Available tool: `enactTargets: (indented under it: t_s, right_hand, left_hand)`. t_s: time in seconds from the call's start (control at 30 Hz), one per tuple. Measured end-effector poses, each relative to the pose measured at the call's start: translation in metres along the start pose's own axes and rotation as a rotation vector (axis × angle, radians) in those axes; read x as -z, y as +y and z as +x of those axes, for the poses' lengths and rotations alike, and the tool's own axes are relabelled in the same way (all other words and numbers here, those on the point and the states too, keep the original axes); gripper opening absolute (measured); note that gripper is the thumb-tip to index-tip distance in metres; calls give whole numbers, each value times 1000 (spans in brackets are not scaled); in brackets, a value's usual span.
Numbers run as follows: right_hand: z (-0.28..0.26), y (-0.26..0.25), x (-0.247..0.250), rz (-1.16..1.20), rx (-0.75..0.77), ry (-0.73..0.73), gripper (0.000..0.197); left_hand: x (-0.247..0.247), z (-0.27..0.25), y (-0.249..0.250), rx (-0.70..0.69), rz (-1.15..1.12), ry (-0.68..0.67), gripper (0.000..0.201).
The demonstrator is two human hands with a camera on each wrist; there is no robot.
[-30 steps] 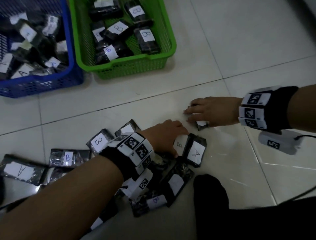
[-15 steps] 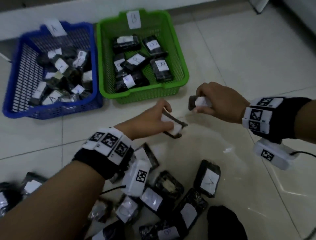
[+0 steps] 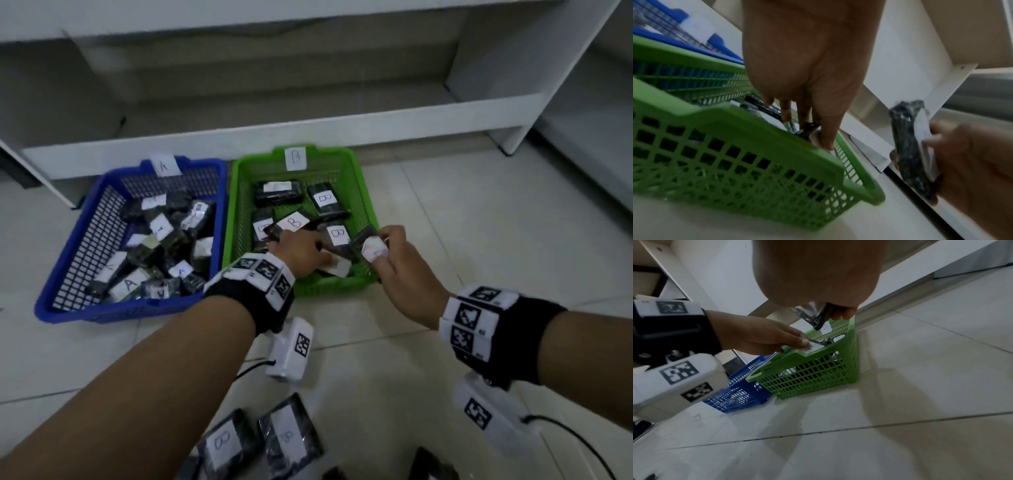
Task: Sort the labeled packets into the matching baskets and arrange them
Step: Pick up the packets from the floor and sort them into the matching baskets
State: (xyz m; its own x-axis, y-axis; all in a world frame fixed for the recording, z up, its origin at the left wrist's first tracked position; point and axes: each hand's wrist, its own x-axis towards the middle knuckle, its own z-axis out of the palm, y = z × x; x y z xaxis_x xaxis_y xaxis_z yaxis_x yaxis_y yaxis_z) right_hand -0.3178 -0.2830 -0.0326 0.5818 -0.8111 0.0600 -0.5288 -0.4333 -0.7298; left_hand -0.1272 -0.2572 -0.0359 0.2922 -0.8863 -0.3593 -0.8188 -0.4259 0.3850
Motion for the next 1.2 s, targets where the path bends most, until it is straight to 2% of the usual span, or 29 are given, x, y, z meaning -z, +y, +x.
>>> enactTargets:
  t_s: [0.07,0.2,0.27,0.37,0.43,0.53,0.6,0.7,0.77,0.83,0.9,0.97,1.07,1.2]
  right_hand:
    - [1,0,-2,20,1,1,22]
    - [8,-1,-3,42,12,23,23]
    - [14,-5,-4,48,14,39,24]
    - [27,-15,-10,9,25,57,28]
    - [39,-29,-20,-27,49,68,29]
    - [58,-62,-42,-21,89,35,31]
    - [70,-91,-65,44,96,-2,30]
    - [80,-135,-103,104,153,-119,20]
    - [83,-161,-130,73,189,-279,17]
    - [85,-180,-157,-24,229,-417,15]
    - [87,-192,-177,-173,272,-478,13]
    - [89,-196,-187,-401,325,-501,14]
    - [91,-196,-199,-677,398,-599,14]
    - [102,-184,-210,-758,348,-733,20]
  left_hand:
    - [-7,0,4,52,126,11,36]
    - [-22,1,8,122,225,-49,35]
    - [-21,0,5,110,203,-56,39]
    - [-8,-8,-8,63,91,-93,61]
    - [6,-19,-28,12,-34,-13,59]
    - [28,-48,-73,-19,-345,267,37]
    - [38,-73,-115,34,-404,438,30]
    - [40,-112,-178,140,-375,624,24]
    - [34,-133,-214,181,-342,631,24]
    - [25,-145,-238,154,-243,594,33]
    - [16,-147,-252,70,-16,538,42]
    - [9,-141,-254,23,109,558,31]
    - [3,-137,-253,26,81,628,14]
    - [2,-135,-255,26,13,653,14]
